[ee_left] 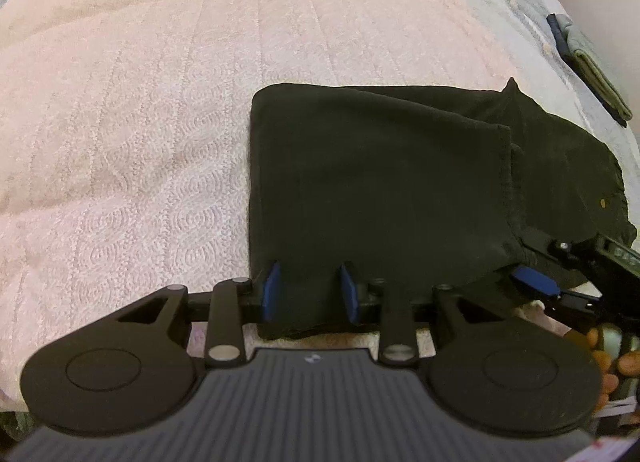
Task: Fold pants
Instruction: 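Grasp the leg hems with the left gripper while the right gripper grasps the waistband, then fold the leg end over toward the waistband with the left gripper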
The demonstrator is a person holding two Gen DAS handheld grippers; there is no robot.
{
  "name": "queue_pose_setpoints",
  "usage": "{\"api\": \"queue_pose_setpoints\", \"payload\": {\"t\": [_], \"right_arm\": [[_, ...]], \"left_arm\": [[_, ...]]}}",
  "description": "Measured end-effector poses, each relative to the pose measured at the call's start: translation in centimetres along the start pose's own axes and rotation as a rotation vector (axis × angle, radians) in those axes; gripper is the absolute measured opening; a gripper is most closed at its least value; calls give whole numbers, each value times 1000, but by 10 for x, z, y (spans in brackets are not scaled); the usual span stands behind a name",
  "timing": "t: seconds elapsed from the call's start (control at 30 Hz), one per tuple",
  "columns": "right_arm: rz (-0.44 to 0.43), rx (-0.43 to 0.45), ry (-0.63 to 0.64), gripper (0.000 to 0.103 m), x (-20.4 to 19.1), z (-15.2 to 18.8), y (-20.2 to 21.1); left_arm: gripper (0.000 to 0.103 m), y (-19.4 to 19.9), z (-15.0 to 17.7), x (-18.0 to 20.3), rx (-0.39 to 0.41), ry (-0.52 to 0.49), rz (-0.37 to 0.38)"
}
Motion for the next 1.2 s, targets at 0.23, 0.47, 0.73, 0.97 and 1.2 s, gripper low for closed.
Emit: {"api": "queue_pose_setpoints", "payload": {"t": [0.23, 0.47, 0.73, 0.97, 1.2], "right_arm": [[46, 99, 58, 10, -7, 3, 12], [289, 241, 342, 8, -41, 16, 39], [481, 315, 490, 8, -47, 30, 24], [517, 263, 495, 8, -36, 30, 8], [494, 240, 507, 9, -31, 30, 16]], "left_arm": [[28, -1, 0, -1, -1, -19, 5], [28, -5, 0, 10, -19, -72, 24], [25, -14, 2, 22, -37, -118, 4], [23, -19, 1, 25, -45, -129, -33], [23, -22, 0, 26, -49, -118, -45]]}}
Point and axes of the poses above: each gripper's, at about its wrist camera, not at the fingertips, and y roughly against the way its jaws point, x to its right, z to its underside, the point moved 2 cm from there along -y, roughly the way its jaws point, and after that the axes turned 15 degrees about z, right-handed, at the moved point
